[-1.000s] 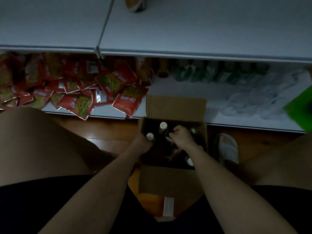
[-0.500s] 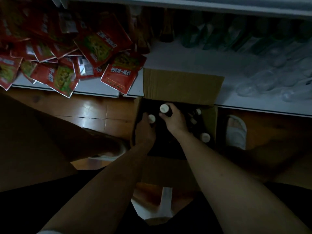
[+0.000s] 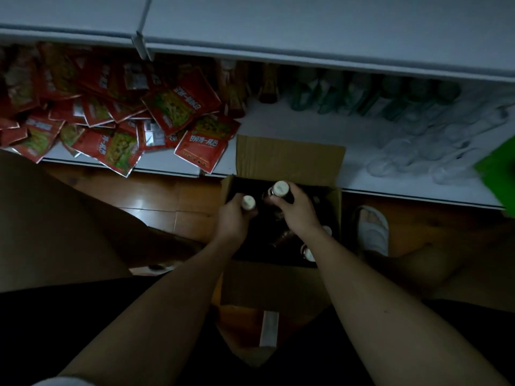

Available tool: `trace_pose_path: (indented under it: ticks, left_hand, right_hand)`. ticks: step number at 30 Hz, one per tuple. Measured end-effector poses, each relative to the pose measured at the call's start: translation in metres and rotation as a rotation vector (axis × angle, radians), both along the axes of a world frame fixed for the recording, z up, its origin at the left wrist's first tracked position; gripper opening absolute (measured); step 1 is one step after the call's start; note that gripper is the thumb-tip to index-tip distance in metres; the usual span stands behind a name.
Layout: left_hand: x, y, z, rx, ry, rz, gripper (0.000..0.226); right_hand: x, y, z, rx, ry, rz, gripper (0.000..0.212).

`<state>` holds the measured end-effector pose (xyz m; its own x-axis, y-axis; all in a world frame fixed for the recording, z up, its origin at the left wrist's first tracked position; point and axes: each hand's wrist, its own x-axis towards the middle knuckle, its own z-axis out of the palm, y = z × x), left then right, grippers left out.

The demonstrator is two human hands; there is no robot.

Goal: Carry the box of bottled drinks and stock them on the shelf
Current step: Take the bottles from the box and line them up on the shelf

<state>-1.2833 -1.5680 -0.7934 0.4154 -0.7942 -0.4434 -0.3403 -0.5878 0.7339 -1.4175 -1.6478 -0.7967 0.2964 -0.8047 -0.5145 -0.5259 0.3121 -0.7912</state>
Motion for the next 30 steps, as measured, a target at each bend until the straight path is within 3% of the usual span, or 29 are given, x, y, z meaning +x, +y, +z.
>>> trace_pose_path:
  ticks: [5, 10, 17, 20, 24, 30]
  left_hand:
    - [0.010, 0.010, 0.032, -0.100, 0.048, -0.042, 0.029]
    - [0.013, 0.002, 0.078, -0.287, 0.153, 0.011, 0.018]
    - [0.019, -0.016, 0.150, -0.507, 0.197, -0.035, 0.025]
    - [0.026, -0.018, 0.178, -0.540, 0.242, -0.086, 0.025]
    - [0.037, -0.025, 0.217, -0.582, 0.265, -0.166, 0.024]
    - [0.045, -0.050, 0.285, -0.658, 0.110, -0.297, 0.022]
  right_hand:
    - [-0.024, 0.002, 0.041, -0.001, -0.096, -0.015, 0.042]
    - [-0.040, 0.004, 0.082, -0.045, -0.161, -0.044, 0.038]
    - [-0.038, 0.005, 0.142, 0.030, -0.432, -0.138, 0.042]
    - [-0.034, 0.001, 0.167, -0.038, -0.501, -0.160, 0.036]
    - [-0.030, -0.008, 0.205, -0.150, -0.508, -0.157, 0.028]
    - [-0.033, -0.031, 0.265, -0.359, -0.370, -0.130, 0.048]
